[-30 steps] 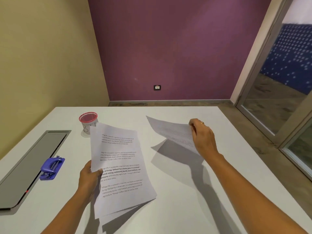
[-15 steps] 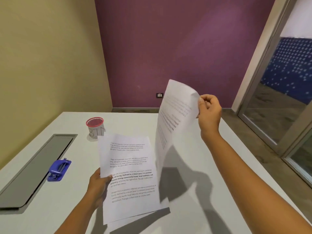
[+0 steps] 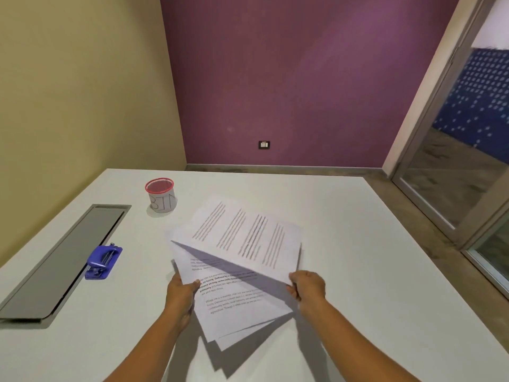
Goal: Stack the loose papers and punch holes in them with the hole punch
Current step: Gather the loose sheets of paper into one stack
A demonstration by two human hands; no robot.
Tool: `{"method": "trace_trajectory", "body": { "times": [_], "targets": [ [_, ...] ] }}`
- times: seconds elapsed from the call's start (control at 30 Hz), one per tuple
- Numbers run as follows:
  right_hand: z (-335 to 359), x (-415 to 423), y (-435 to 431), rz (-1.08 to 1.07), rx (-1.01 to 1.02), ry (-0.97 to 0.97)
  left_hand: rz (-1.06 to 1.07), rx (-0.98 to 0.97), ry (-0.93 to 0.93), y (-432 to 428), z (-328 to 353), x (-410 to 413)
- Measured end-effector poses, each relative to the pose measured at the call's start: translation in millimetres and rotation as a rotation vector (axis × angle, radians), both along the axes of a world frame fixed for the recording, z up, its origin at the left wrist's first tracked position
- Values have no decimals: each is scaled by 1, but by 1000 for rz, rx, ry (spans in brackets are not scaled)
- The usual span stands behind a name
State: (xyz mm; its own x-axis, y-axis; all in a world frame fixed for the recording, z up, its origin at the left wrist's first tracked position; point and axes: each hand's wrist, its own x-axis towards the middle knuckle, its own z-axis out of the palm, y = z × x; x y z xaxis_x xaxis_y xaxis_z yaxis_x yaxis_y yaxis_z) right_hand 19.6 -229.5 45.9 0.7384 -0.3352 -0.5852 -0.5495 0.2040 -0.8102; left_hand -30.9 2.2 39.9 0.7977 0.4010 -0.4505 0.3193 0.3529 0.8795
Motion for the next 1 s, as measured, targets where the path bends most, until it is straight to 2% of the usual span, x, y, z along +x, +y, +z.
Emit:
{"method": "trace_trajectory", "body": {
  "times": [0.27,0.4,0.53,0.77,0.87,1.0],
  "targets": [
    [-14,-28,25,297,-86,77,30,-26,-9,-10,-9,7],
    [-10,-36,32,559,-32,153,34,-31,-12,-13,-14,9],
    [-4,-36,36,780,-107,135,26,7,-23,-15,-17,13],
    [6,-34,35,1082,-91,164,-116,306,-49,-18,-3,18],
    [7,-19,25,962,-153,59,-240,442,-104,-15,11,18],
    [0,10,3,573,-348,-124,-319,373,-182,-7,29,19]
  ]
}}
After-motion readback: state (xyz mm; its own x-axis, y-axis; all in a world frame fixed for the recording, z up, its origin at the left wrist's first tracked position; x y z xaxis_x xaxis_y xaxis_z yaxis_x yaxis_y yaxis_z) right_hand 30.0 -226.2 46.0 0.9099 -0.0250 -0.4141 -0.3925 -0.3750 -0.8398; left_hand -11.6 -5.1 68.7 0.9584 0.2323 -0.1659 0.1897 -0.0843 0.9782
